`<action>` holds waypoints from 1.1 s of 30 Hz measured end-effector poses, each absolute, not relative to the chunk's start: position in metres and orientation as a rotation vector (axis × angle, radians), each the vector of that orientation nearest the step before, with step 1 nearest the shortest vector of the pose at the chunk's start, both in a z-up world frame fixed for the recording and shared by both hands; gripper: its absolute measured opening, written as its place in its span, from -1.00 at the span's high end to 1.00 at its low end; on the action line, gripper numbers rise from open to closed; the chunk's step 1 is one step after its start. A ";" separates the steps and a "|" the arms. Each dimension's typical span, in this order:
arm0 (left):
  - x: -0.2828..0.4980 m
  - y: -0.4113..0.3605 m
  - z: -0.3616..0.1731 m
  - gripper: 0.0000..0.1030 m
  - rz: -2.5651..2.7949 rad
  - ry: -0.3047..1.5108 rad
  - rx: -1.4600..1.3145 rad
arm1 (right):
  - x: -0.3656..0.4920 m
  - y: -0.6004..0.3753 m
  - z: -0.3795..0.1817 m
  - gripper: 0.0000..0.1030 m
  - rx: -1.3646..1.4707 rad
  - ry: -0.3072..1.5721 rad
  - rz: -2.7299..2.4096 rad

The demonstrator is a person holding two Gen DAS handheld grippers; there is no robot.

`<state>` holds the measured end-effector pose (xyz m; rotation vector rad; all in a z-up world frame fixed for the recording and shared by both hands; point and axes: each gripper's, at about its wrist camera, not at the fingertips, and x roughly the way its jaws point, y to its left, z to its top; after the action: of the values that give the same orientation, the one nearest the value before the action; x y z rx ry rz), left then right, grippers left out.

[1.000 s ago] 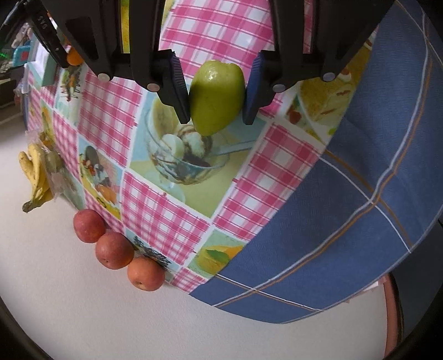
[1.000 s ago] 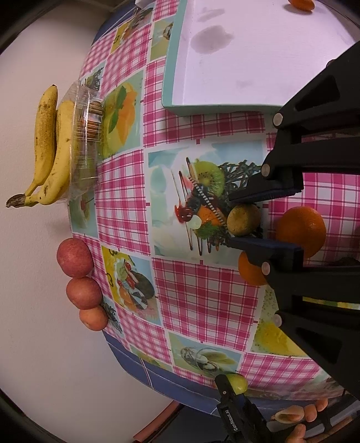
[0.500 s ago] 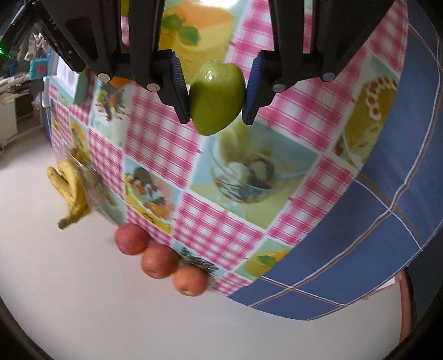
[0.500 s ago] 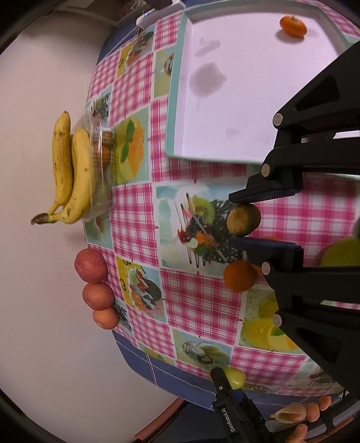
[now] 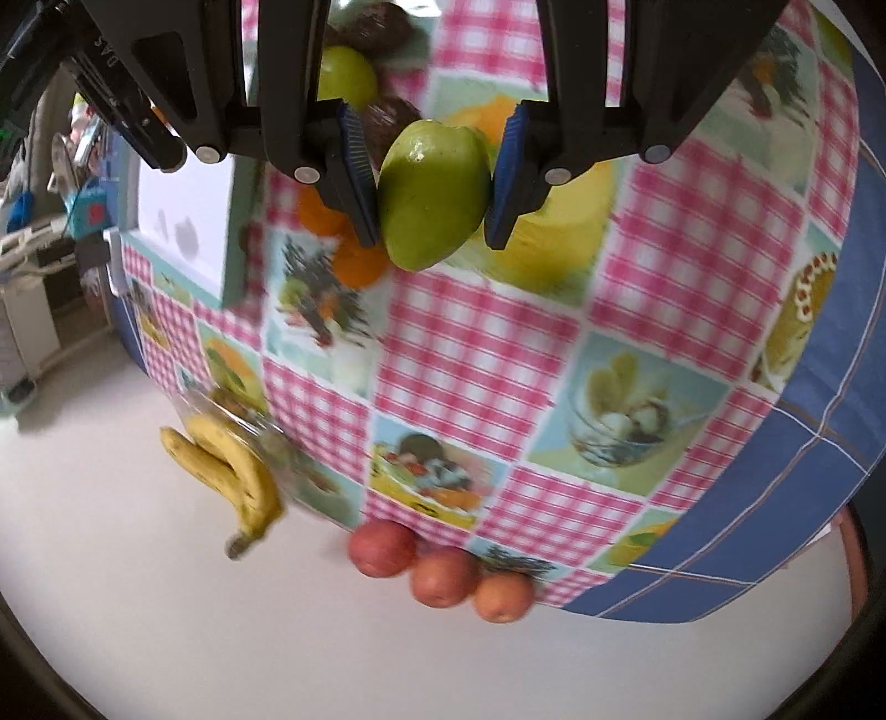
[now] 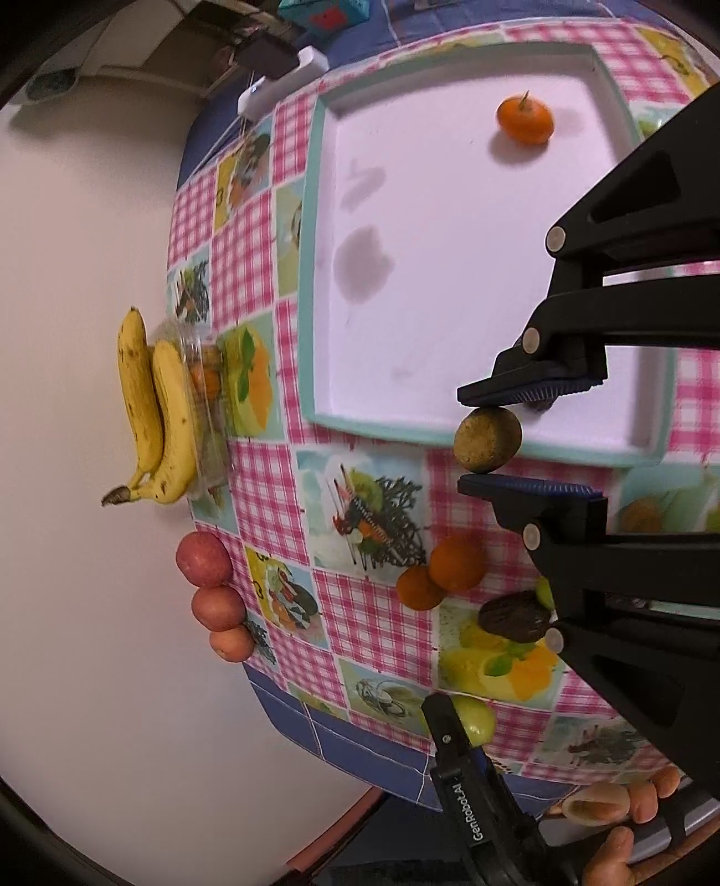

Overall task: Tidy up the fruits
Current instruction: 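Carry the kiwi with the right tool over the tray while the left tool carries the pear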

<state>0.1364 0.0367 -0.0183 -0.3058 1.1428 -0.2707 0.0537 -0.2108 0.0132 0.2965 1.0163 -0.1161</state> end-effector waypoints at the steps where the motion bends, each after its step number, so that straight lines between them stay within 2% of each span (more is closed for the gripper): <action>1: 0.133 0.031 -0.017 0.20 -0.275 1.141 -0.299 | 0.050 -0.213 0.014 0.50 0.297 1.015 -0.118; 20: 0.082 -0.109 -0.010 0.20 -0.462 1.128 -0.134 | 0.008 -0.316 -0.001 0.50 0.405 1.016 -0.259; 33: 0.097 -0.170 -0.035 0.20 -0.566 1.130 -0.071 | 0.031 -0.352 -0.023 0.50 0.429 1.036 -0.307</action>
<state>0.0971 -0.1701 -0.0350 -0.0712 1.1299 -0.5662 0.0310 -0.3516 -0.0229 0.4292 1.0359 -0.3074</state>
